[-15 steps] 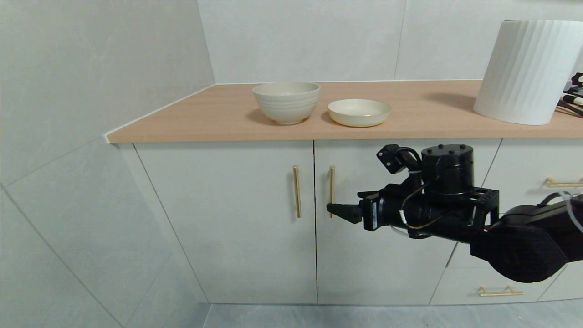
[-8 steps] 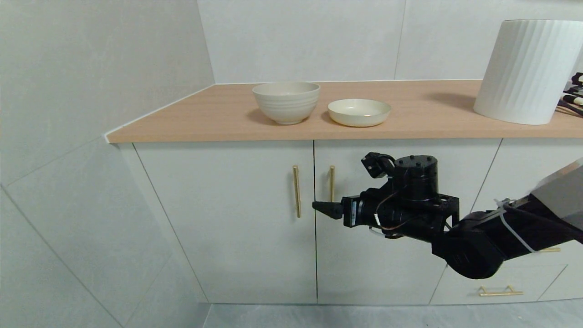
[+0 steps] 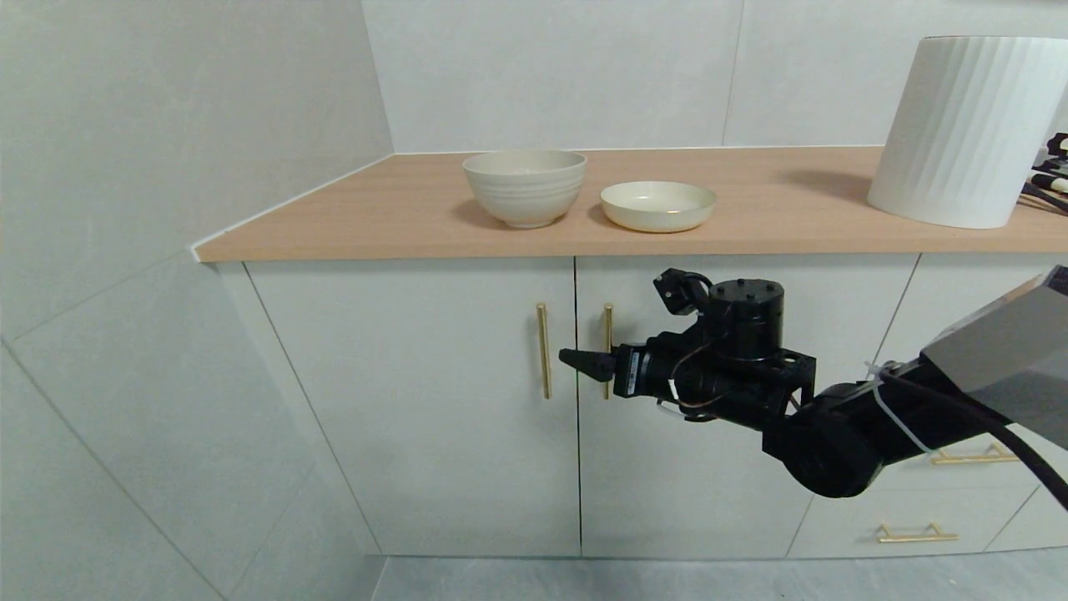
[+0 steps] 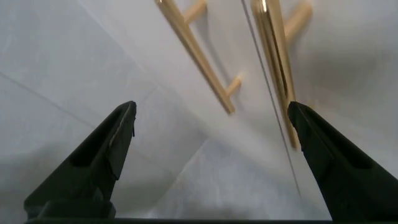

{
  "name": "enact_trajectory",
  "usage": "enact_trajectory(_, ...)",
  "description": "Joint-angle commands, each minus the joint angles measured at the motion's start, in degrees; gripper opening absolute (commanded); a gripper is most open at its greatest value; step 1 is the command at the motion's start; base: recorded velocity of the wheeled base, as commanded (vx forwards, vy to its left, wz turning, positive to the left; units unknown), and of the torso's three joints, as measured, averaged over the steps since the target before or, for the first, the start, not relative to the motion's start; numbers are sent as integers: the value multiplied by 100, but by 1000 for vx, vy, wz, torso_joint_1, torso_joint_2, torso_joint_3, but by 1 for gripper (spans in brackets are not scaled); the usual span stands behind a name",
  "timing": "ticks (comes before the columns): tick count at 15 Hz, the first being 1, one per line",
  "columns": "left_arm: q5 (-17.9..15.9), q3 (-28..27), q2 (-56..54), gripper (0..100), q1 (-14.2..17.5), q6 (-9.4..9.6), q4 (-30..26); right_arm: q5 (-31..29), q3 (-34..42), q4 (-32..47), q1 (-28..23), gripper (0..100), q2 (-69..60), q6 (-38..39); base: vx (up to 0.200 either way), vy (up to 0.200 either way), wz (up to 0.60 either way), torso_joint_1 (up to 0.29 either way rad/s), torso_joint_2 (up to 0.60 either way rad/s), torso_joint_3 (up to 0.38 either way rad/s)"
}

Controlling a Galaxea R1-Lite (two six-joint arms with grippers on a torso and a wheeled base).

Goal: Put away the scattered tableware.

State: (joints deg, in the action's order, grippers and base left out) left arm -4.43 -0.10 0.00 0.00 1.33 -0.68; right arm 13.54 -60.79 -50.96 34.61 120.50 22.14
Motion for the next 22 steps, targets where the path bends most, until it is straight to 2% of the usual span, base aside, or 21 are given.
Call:
enact_trajectory(1,3,1,0,100,0,-1,-2,-1,-73,-107,2,100,193,1,0,0,0,0,0,0)
enact_trajectory(11,3,1,0,100,0,-1,-2,8,-117,-345,37,100,527,1,0,0,0,0,0,0)
enact_trajectory(18,3,1,0,100,0,-1,-2,26,-29,-371,222,100,456,265,0,0,0,0,0,0)
enact_trajectory(22,3,1,0,100,0,-1,-2,245,613,-371,248,100,-176,273,0,0,0,0,0,0)
